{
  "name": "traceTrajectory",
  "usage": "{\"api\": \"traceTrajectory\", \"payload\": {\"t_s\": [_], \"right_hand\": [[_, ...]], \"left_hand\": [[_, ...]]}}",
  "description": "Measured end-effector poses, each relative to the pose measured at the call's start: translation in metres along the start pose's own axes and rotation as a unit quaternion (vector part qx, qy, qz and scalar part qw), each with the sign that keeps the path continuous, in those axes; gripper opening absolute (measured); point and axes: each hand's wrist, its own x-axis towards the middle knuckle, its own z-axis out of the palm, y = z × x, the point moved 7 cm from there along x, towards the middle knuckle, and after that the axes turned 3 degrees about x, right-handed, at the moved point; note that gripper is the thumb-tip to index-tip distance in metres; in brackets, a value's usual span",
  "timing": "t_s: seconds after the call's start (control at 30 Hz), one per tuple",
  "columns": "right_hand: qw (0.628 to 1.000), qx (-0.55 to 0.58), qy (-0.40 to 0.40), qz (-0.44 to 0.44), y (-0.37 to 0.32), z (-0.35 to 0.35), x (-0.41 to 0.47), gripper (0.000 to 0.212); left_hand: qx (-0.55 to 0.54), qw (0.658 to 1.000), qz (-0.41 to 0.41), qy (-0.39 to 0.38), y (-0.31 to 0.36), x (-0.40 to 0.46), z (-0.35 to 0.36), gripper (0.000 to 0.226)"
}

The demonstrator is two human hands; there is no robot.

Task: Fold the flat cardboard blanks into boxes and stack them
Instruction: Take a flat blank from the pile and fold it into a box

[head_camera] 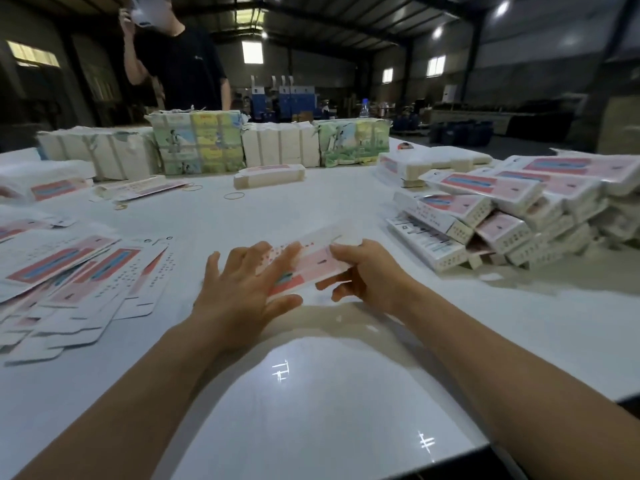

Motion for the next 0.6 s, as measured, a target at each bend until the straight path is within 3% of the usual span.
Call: {"api": "traceTrajectory", "payload": {"t_s": [0.07,0.17,0.3,0.5,0.6], "right_hand": [[0.998,-0.039,-0.031,-0.040,-0.002,0.007,-0.003,0.018],[0.993,-0.059,-0.075,-0.064,-0.006,0.015,-0.006,0.020],[0.990,-0.031,-0.117,-0.066,-0.011,0.020,-0.007,0.027],[0.980,0.048,-0.191,-0.012,-0.011,0.022,-0.010,0.028],[0.977,0.026,-0.213,-0.008,-0.013,0.021,-0.011,0.033]], "left_hand": [[-0.016,1.000,-0.011,0.014,-0.001,0.001,-0.002,0.083],[-0.041,0.994,-0.026,0.098,-0.003,-0.001,-0.018,0.100],[-0.037,0.981,0.000,0.190,0.002,-0.006,-0.042,0.098],[-0.028,0.977,0.015,0.209,0.004,-0.010,-0.057,0.099],[-0.018,0.976,0.026,0.213,0.006,-0.012,-0.063,0.099]]}}
